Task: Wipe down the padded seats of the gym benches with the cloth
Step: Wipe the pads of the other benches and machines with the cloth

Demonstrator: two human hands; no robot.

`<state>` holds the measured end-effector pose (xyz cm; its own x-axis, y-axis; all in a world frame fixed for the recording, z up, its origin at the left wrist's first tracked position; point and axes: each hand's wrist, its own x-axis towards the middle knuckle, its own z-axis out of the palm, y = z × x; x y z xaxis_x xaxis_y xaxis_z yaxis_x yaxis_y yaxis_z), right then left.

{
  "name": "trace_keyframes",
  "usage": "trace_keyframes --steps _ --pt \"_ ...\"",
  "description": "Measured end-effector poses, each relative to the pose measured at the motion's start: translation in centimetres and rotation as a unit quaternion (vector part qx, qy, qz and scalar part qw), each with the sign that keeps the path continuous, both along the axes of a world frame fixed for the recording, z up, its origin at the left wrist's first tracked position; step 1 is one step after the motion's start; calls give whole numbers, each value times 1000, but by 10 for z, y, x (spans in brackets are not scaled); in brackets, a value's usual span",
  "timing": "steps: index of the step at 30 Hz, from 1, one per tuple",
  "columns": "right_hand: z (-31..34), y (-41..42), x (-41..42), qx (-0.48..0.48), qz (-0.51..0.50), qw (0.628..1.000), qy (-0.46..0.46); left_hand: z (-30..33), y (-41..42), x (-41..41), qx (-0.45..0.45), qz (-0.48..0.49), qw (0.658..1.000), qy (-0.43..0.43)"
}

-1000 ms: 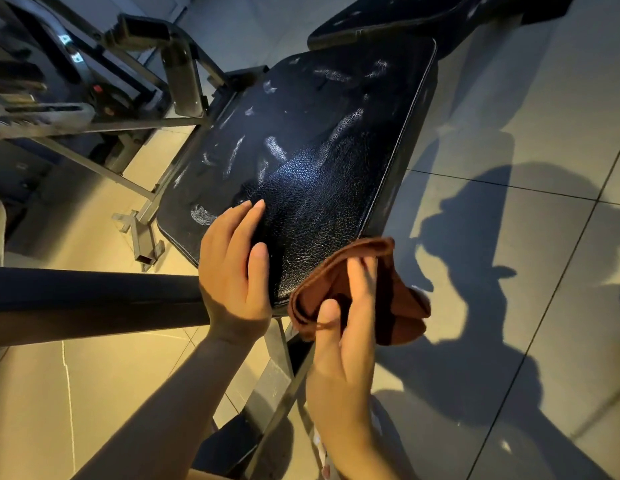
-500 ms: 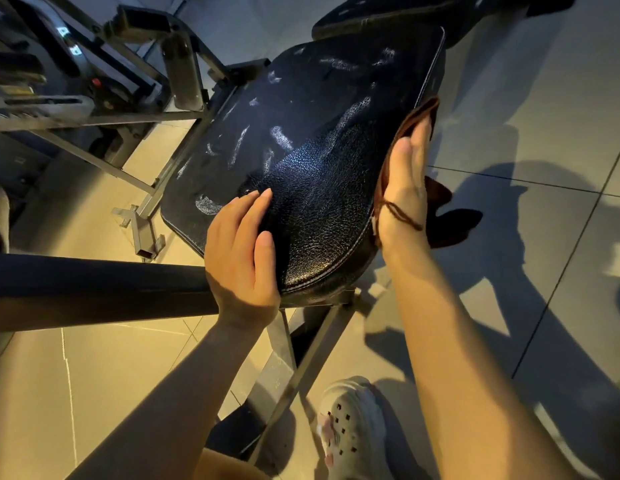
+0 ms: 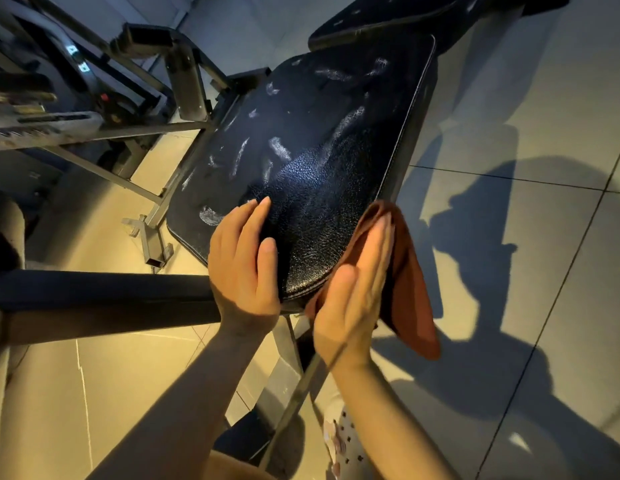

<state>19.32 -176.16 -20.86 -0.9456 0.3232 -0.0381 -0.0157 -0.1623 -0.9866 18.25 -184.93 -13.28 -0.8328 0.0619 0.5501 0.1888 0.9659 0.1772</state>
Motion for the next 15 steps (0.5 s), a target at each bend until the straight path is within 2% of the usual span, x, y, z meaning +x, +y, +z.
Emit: trace_keyframes --steps 2,3,6,9,12,15 --pt "10 17 -19 -38 -36 997 53 -2 -3 2 3 1 1000 -12" --pt "25 34 -31 -60 -23 996 63 -1 -2 1 14 -1 1000 -13" --pt "33 68 -83 -88 72 993 33 -2 -1 -1 32 -2 999 4" --pt "31 76 -115 -113 85 990 7 -2 0 -1 29 1 1000 3" --pt "24 69 -101 -130 88 988 7 -1 1 0 25 -4 1000 1" --pt "24 49 -44 -105 59 992 30 -1 0 0 2 -2 1000 -9"
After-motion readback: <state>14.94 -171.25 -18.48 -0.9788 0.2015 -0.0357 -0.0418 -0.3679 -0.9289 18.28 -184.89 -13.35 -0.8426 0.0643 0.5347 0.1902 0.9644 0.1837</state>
